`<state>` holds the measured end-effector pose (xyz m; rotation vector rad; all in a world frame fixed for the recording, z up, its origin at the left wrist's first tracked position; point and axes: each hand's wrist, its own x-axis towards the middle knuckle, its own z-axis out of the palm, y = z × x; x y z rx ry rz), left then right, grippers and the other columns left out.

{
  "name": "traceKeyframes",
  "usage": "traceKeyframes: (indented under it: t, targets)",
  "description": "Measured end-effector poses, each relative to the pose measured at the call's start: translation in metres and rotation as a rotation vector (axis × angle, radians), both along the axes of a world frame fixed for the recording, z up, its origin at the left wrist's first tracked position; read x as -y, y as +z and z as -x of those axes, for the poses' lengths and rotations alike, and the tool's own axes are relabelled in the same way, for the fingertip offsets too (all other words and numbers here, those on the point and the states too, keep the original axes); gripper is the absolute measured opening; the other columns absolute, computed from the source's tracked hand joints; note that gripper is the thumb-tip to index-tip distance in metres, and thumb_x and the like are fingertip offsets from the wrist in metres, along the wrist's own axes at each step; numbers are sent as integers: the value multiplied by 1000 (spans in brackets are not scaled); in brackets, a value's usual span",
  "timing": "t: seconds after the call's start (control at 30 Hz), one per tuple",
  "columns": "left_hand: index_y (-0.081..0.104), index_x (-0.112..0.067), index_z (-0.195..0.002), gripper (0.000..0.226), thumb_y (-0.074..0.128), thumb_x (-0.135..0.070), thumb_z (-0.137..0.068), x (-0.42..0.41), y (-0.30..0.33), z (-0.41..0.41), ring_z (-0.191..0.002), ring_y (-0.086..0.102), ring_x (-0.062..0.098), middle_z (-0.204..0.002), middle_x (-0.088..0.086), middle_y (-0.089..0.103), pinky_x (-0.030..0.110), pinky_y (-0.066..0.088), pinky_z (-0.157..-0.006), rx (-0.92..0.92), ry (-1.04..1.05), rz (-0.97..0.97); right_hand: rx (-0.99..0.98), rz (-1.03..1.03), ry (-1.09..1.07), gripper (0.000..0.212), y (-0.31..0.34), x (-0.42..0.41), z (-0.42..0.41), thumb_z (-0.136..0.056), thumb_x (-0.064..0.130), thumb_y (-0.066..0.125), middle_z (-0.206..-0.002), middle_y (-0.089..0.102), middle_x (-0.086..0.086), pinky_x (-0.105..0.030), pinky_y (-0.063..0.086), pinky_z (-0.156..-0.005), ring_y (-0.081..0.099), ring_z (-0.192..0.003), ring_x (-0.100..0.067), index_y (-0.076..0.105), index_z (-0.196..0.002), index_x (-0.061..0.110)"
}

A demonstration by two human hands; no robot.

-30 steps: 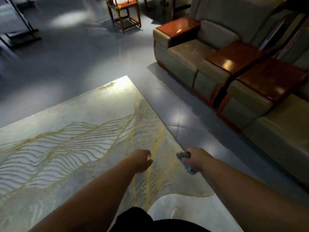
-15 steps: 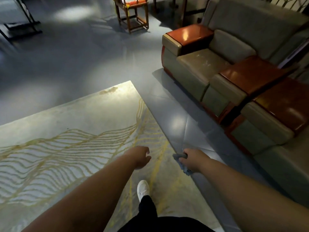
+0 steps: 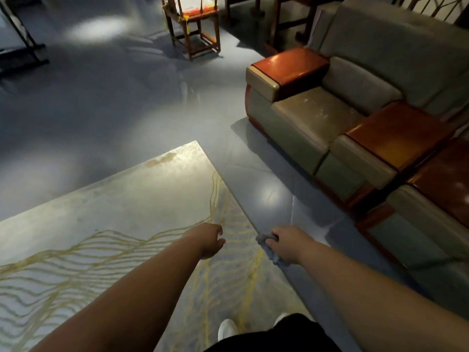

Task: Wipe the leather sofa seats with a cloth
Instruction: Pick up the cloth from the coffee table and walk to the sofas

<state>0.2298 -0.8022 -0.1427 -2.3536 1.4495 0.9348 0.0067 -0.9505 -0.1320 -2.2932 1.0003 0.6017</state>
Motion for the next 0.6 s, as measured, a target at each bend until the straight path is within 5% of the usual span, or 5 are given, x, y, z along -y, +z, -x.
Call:
traceKeyframes:
  t: [0.6]
  targets:
    - [53,-27,-145,47,48,-53,-106,333,6,-86,-129,59,27,-143,3,61,41,50,-104,-4,5,5,30,26,-65,26,-5,348,-102,-104,45,48,-100,64,-5,-38,55,-75,61,-87,-23,57,-97,20]
